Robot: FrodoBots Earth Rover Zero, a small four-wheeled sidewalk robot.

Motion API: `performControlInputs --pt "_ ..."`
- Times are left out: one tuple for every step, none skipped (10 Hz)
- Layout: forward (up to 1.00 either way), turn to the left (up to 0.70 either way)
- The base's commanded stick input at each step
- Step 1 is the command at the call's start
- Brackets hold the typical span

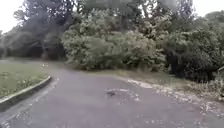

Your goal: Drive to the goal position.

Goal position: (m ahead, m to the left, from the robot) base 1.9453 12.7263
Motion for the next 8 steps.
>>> performControlInputs --pt "0.7 0.27" --pt "0.7 0.27" --pt "0.7 0.0" --pt "0.7 0.0" --pt "0.7 0.0" --pt "0.7 0.0" --pt "0.7 0.0" --pt "0.7 0.27"
